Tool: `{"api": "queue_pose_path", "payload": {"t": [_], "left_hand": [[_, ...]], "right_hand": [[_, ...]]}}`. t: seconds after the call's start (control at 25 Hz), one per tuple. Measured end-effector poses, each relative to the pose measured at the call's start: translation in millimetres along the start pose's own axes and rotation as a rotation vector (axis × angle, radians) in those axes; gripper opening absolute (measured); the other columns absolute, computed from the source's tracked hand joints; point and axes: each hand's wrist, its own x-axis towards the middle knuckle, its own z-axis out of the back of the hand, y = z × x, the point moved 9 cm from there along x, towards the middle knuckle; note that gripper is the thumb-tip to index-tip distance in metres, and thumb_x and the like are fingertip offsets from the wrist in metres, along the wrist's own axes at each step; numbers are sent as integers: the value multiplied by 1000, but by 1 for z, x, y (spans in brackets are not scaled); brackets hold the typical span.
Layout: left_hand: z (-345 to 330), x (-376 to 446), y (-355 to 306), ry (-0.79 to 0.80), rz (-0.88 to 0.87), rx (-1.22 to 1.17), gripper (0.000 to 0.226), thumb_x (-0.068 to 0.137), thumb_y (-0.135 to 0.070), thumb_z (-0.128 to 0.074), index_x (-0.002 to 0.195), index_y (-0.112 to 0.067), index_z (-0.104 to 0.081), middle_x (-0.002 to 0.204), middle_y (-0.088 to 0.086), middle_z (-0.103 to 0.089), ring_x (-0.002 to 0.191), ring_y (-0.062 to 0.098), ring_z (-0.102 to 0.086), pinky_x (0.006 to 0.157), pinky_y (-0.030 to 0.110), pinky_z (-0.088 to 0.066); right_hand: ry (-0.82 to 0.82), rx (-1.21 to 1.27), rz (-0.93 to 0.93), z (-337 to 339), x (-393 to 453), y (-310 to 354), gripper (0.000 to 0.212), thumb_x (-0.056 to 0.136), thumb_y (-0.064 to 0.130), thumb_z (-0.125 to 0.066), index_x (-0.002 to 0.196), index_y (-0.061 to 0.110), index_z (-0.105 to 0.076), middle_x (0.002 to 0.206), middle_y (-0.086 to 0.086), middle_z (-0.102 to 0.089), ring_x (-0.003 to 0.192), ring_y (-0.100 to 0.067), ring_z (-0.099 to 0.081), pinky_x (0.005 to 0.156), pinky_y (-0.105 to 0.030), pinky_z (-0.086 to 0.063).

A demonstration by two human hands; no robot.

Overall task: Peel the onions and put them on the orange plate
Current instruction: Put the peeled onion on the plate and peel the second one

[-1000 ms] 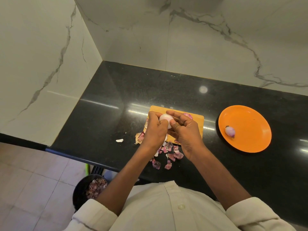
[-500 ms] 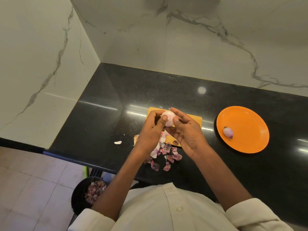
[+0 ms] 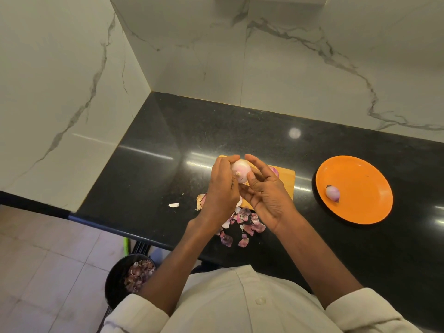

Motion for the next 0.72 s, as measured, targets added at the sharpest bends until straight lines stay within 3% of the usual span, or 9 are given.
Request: {"api": "queue_pose_path", "payload": {"t": [0.16, 0.28, 0.4, 0.56, 0.72], "left_hand": [[6, 1, -3, -49, -41, 78, 41, 98, -12, -39, 131, -4, -61, 118, 3, -57, 104, 18, -60, 86, 21, -50], [8, -2, 14, -41, 163, -228, 36, 108, -3, -37, 131, -8, -64, 123, 8, -67, 109, 17, -66, 88, 25, -56], [11, -5, 23, -77, 289, -425, 25, 113, -11, -47, 123, -7, -69, 115, 8, -74, 97, 13, -70, 78, 25, -57], [11, -7, 20, -65, 299, -472, 12, 107, -10, -61, 117, -11, -68, 107, -2, -76, 88, 3, -70, 77, 21, -57], [9, -6, 12, -1, 210, -362, 17, 110, -8, -55, 118, -21, -62, 113, -3, -71, 103, 7, -70, 88, 25, -58]], "right_hand": [[-48, 63, -67, 5, 3, -5, 38, 107, -4, -46, 125, 15, -73, 134, -16, -69, 119, -36, -71, 93, -43, -63], [-53, 72, -60, 7, 2, -1, 35, 107, 0, -47, 129, 14, -71, 132, -17, -70, 119, -38, -71, 94, -45, -61], [-54, 58, -42, 8, 0, 3, 31, 107, 2, -50, 129, 14, -70, 129, -17, -72, 117, -38, -72, 94, -45, -61], [-47, -31, 10, 9, -1, 8, 29, 103, 6, -60, 131, 12, -68, 126, -16, -74, 116, -36, -73, 96, -45, -61], [-45, -131, 62, 7, -3, 8, 27, 100, 4, -64, 125, 13, -69, 123, -15, -75, 111, -30, -76, 94, -45, -63]]}}
